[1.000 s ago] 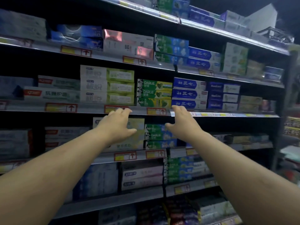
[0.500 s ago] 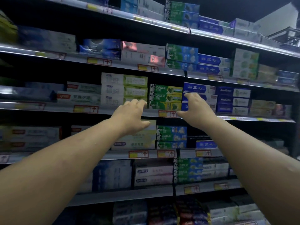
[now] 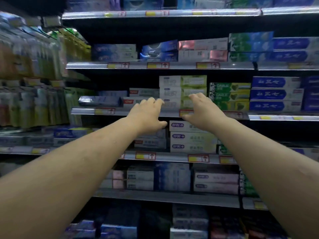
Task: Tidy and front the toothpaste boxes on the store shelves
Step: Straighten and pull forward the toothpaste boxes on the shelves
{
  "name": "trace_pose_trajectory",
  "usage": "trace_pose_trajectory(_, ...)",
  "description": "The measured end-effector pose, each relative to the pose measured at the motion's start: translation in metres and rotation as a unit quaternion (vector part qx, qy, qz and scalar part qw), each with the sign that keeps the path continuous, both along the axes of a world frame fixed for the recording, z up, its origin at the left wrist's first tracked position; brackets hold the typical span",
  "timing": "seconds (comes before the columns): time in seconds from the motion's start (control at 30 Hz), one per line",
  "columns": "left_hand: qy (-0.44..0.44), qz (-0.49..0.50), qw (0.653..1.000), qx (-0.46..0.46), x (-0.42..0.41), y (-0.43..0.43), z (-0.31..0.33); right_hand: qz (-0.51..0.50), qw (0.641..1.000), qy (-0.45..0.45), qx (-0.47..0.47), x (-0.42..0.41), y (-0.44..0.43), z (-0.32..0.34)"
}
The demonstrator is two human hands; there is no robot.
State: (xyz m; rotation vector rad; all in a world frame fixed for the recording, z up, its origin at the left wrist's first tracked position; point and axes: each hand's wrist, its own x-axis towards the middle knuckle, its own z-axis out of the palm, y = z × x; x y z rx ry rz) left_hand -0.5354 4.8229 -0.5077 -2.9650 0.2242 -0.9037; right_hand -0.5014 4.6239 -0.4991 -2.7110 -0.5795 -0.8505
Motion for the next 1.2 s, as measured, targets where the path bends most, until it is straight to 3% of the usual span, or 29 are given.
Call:
trace_pose_trajectory(0.8, 0.041, 0.107, 0.993, 0.007, -0.008, 0.121, -0.056, 0.103, 0.993, 0.045, -0.041, 0.030, 0.089, -0.051)
trace_pose_trajectory(1.2, 0.046, 0.133, 0.990, 0.016, 0.001, 0.160, -0.073, 0.154, 0.986, 0.071, 0.008, 0.045, 0.135, -0.070)
